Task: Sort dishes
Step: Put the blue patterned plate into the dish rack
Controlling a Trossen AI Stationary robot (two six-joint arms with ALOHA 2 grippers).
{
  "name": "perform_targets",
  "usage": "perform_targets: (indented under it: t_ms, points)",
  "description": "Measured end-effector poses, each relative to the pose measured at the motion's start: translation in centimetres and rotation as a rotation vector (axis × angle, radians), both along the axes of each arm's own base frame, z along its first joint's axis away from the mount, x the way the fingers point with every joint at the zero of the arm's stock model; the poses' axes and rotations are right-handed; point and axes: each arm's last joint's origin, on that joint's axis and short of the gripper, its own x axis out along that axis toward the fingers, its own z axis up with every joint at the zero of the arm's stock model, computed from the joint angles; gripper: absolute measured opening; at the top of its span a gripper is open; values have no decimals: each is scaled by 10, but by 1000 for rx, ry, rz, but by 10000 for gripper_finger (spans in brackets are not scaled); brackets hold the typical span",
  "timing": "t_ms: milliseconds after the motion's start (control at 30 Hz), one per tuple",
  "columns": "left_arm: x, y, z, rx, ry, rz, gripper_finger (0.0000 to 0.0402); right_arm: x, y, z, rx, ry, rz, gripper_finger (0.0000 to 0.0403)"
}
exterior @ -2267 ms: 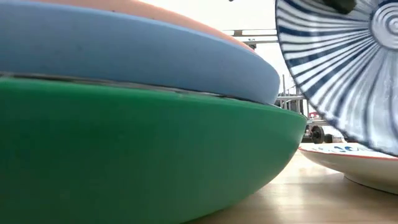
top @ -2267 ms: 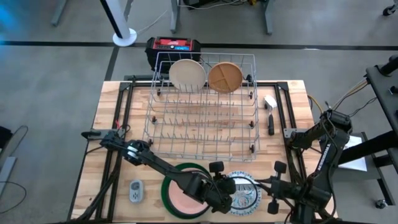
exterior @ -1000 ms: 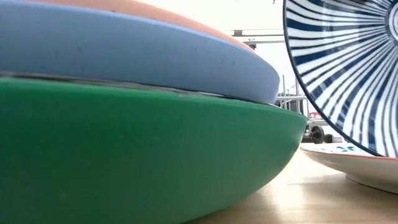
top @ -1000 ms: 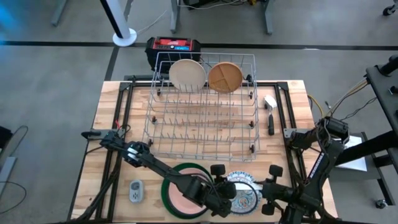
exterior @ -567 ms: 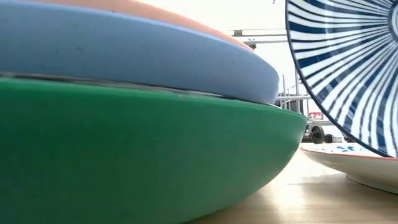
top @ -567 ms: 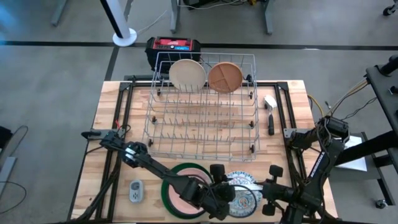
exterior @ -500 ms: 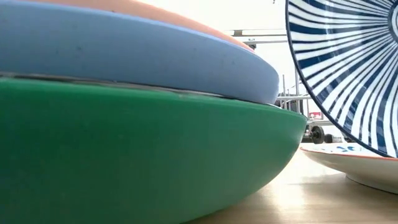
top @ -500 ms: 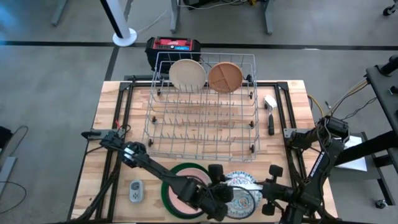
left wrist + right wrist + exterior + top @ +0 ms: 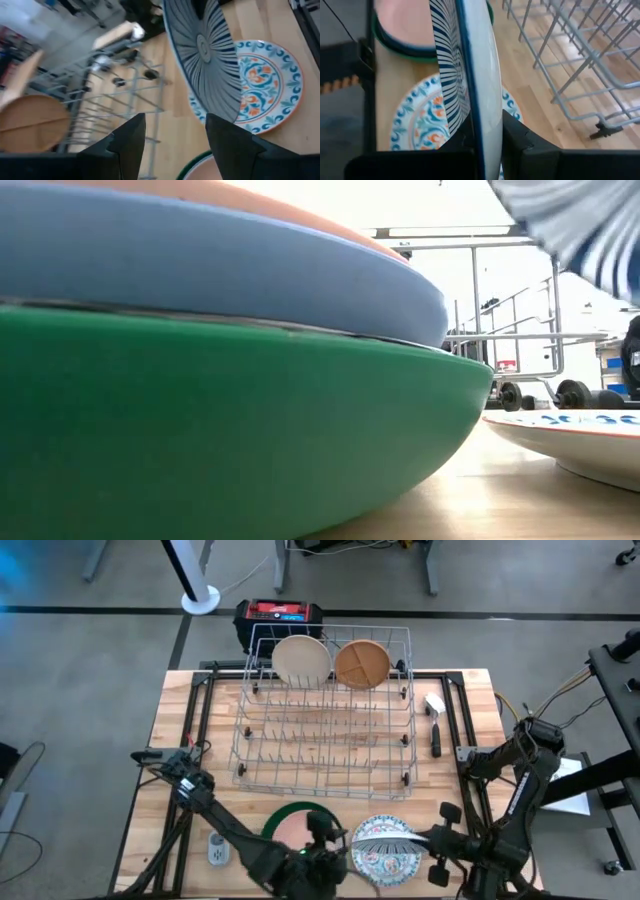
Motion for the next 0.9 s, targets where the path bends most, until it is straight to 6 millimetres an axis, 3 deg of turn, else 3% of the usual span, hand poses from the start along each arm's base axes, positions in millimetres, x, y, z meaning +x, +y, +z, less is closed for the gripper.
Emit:
perform_targets:
  t_ms: [167,333,533,800,900]
  points:
    - [-20,-6,7,116,-27,26,197,-2,-10,19,7,-115,-12,22]
    - [-43,1,4,193,7,121,197,-2,-26,41,32,-241,-54,22]
    - [-57,0,14,289,-17,97,197,4,-59,69,-4,-300,-83,22]
    - [-55,39,45,455,7,132,197,16,-132,107,-178,-317,-193,22]
    - [-46,71,61,504,55,171,197,18,-160,120,-249,-319,-248,22]
